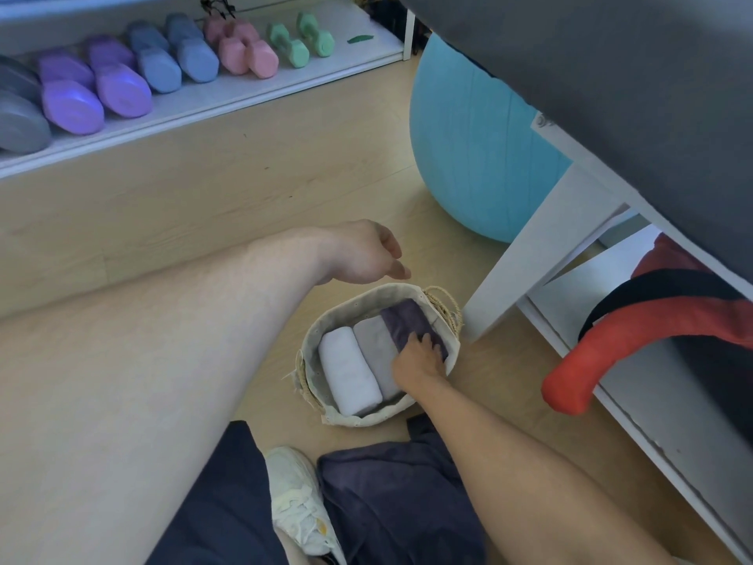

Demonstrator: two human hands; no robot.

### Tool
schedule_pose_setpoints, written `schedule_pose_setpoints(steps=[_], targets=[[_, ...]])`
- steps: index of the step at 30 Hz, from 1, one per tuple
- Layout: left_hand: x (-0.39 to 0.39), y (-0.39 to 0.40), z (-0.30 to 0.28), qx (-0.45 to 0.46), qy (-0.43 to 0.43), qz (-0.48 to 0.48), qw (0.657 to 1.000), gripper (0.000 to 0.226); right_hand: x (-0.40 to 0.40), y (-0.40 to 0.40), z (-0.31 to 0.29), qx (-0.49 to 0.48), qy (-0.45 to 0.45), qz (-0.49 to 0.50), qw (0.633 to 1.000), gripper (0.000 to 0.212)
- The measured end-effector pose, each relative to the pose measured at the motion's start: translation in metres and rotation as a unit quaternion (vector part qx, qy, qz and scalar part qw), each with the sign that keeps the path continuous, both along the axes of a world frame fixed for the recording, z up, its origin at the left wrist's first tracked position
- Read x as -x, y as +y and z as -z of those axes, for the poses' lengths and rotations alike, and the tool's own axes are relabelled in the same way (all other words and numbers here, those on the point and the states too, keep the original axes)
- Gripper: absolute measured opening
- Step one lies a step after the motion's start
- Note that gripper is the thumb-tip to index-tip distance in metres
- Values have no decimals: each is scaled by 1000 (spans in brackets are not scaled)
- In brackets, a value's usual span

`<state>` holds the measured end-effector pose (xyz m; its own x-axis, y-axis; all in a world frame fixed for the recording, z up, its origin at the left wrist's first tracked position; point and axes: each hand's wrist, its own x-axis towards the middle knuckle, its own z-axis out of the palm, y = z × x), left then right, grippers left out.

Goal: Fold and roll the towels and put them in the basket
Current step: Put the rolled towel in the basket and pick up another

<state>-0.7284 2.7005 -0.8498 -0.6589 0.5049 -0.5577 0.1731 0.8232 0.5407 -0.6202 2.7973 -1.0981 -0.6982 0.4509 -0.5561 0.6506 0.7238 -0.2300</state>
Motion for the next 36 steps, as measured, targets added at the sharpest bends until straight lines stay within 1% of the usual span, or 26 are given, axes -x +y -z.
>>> schedule_pose_setpoints(steps=[2, 4, 8, 10, 13, 15, 17, 20, 21, 22, 24, 26, 28, 30, 31, 34, 36], targets=[[-1, 0, -1, 3, -2, 2, 1000, 44, 3, 1, 5, 7, -73, -16, 997, 73], [-1, 0, -1, 5, 2, 5, 1000, 45, 8, 2, 5, 13, -107, -26, 994, 76], [-2, -2, 1, 18, 0, 13, 1000, 46, 15, 18, 6, -31, -143, -66, 987, 77], [-1, -5, 1, 29, -6, 15, 999, 47, 18, 27, 6, -24, -168, -66, 983, 77], [2, -8, -1, 27, -2, 11, 1000, 46, 16, 30, -1, -5, -162, -56, 985, 79], [1, -7, -3, 24, 5, 15, 1000, 47, 7, 27, -5, 0, -137, -53, 989, 80], [-1, -4, -6, 26, 13, 26, 999, 47, -2, 25, -5, 11, -72, -59, 996, 71], [-8, 2, -14, 24, 26, 46, 998, 47, -18, 25, -21, 23, 102, -65, 992, 37], [-12, 3, -18, 22, 30, 54, 998, 47, -25, 22, -31, 34, 137, -68, 988, 26], [-16, 4, -22, 21, 34, 62, 997, 47, -33, 18, -42, 52, 148, -72, 985, 18], [-24, 7, -31, 20, 46, 77, 996, 47, -52, 8, -57, 90, 132, -87, 983, 11], [-33, 9, -39, 23, 58, 99, 993, 48, -73, 0, -61, 96, 102, -128, 982, 23], [-44, 11, -49, 23, 68, 124, 990, 47, -95, -7, -58, 97, 22, -189, 977, 29], [-58, 13, -59, 24, 85, 153, 984, 45, -116, -11, -53, 55, -90, -271, 957, 36], [-66, 14, -64, 25, 96, 169, 981, 44, -127, -13, -47, 28, -123, -289, 949, 40], [-92, 17, -78, 28, 117, 221, 968, 48, -149, -16, -40, 2, -129, -255, 958, 31], [-108, 18, -87, 21, 125, 255, 959, 51, -157, -16, -40, 7, -104, -223, 969, 29]])
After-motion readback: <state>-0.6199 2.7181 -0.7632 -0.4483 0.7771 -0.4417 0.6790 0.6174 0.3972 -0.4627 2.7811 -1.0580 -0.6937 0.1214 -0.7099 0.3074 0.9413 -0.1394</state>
